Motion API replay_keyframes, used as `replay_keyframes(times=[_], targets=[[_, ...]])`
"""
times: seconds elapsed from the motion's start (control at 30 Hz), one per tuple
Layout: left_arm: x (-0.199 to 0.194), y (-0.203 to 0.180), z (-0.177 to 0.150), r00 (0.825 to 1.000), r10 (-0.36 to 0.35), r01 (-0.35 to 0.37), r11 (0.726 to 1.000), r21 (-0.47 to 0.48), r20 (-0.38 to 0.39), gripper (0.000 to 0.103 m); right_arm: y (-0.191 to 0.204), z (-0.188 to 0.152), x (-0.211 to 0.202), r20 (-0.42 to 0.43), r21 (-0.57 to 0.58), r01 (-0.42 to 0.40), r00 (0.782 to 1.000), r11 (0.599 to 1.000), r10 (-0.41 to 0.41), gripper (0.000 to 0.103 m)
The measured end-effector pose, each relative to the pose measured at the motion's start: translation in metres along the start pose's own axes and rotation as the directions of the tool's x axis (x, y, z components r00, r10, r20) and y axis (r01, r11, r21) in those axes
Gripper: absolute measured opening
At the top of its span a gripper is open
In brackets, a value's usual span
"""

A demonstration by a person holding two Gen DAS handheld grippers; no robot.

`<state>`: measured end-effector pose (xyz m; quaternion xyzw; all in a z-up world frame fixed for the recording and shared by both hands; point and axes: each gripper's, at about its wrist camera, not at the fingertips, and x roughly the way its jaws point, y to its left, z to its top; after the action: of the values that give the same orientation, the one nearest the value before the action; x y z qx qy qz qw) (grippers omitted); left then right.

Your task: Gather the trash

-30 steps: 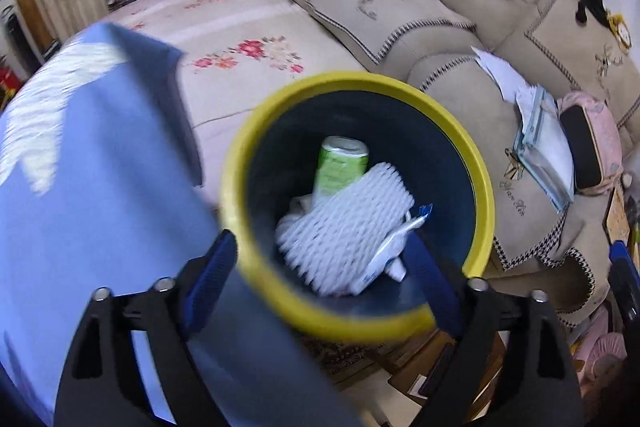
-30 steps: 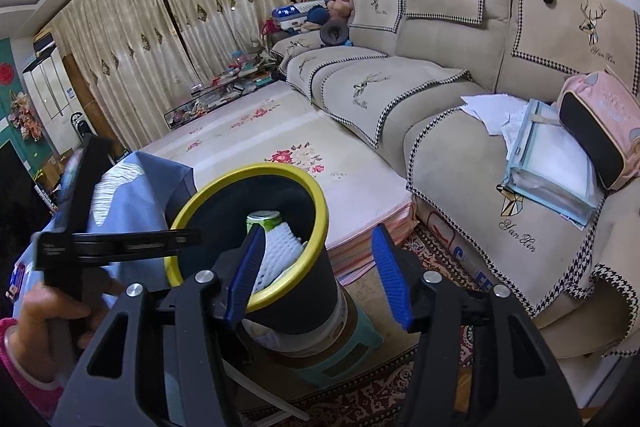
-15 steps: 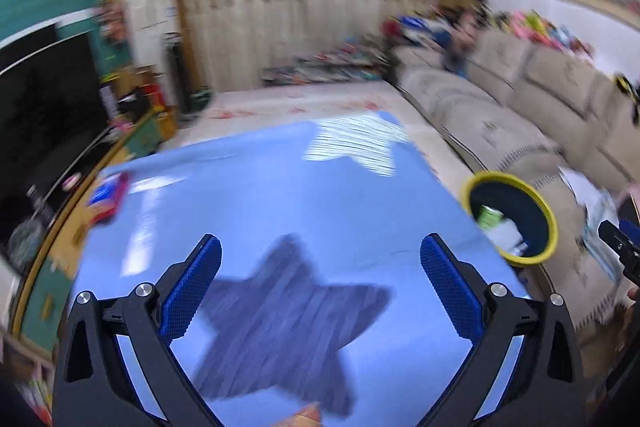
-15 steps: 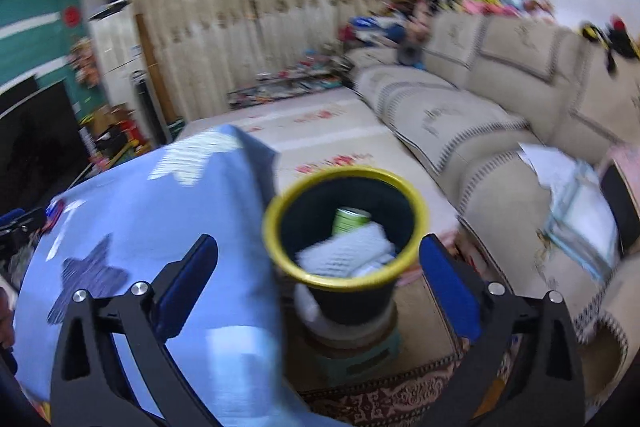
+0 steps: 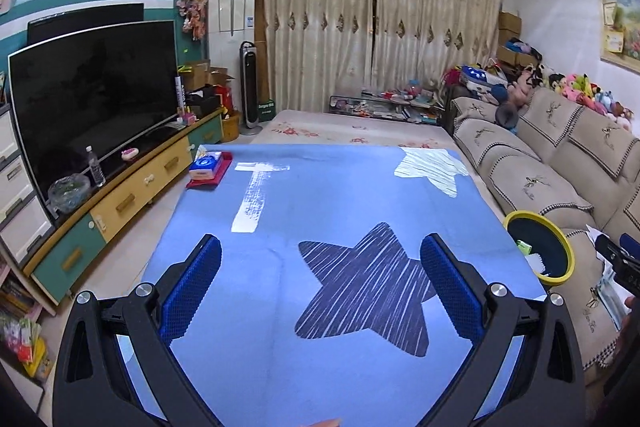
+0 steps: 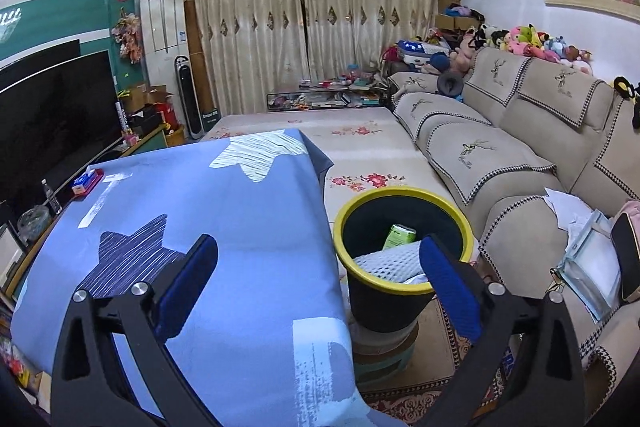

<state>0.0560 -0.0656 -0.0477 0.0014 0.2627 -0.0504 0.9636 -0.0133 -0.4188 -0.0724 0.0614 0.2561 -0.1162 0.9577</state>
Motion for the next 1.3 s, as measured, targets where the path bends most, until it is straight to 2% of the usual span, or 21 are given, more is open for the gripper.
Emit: replay_keyframes(times=[0.43,1.3], targets=[[-0.003,-0.01,0.003,1.0,0.003,-0.003,1.0,0.011,-0.006,0.098,0.004,0.0,-0.003,0.007,0.004,-0.009,1.0,1.0,0.009,0.096],[-0.002,-0.006,0.007,1.0,-0.006,0.006,1.0,0.026,-0.007,0.098,0.002,0.002,0.001,0.007,0.012,-0.016,1.0,1.0,0.016,0.096]])
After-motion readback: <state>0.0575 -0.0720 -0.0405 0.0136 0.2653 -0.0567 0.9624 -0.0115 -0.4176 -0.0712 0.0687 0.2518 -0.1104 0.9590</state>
